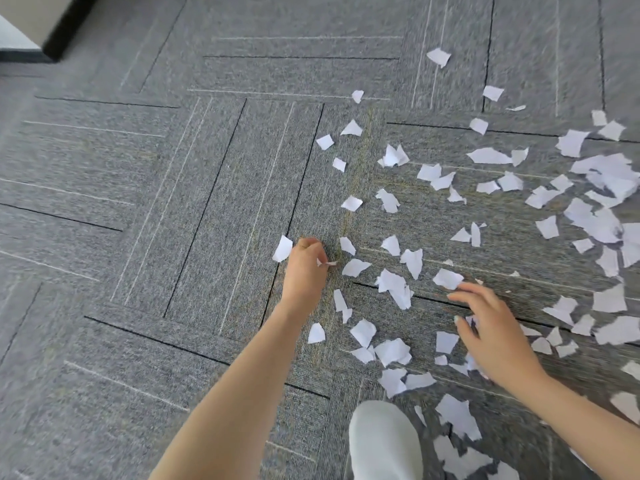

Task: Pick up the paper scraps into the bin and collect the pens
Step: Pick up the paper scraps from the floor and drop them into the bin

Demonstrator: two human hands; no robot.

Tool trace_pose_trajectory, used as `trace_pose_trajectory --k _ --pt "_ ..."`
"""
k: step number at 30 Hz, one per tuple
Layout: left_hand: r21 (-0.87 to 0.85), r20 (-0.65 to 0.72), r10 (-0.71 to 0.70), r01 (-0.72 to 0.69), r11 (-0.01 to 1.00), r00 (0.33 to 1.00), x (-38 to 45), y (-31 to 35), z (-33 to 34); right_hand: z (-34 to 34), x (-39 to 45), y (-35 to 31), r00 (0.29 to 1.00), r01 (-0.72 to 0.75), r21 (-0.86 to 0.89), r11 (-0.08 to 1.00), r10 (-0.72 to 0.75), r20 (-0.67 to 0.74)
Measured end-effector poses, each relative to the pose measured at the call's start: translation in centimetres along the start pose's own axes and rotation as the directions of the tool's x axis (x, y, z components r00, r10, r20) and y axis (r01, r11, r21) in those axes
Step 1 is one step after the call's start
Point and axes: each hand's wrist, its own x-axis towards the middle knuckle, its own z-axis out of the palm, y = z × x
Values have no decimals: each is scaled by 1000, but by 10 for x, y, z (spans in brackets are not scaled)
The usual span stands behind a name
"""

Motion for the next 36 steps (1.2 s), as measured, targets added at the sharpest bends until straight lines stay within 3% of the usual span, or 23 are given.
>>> trace_pose_trajectory --k 5,8,10,12,15,20,22,24,27,29,32,36 --pt "-64 -34 -70 68 996 997 -6 7 6 -2 -4 -1 1000 1 -6 1000 -1 -7" --pt "-363 -54 -224 190 912 973 3 -4 -7 -4 -6 -1 1000 7 -2 1000 -7 -20" --pt "-447 -93 -341 266 854 935 14 -21 -17 -4 -7 0 1000 9 -6 1000 -9 -20" --pt "-403 -105 -423 350 846 900 20 -35 -21 -5 -7 -1 1000 11 -18 1000 -11 -20" --pt "-290 -120 -420 373 881 899 24 -37 -19 -8 -7 -2 999 -24 -58 998 21 -45" --pt "-317 -67 -419 379 869 905 21 -29 -23 -16 4 1 993 -113 -131 985 106 -59" --pt "-193 -10 -291 284 939 957 15 -12 -23 -22 13 0 993 -104 -79 991 99 -65" --pt "-31 95 -68 71 997 993 4 15 -10 -26 25 -5 994 -79 -15 997 78 -75" --pt "-29 310 190 -190 981 932 -26 59 25 -25 42 -14 992 -102 15 995 102 -76" --pt "30 345 242 -268 963 907 -42 72 43 -19 48 -18 991 -121 -43 992 117 -72" --pt "212 295 235 -303 929 926 -48 75 52 -13 50 -20 992 -101 -117 988 91 -93" --pt "383 328 389 -498 778 861 -45 80 50 -18 51 -25 997 -75 -127 989 72 -29"
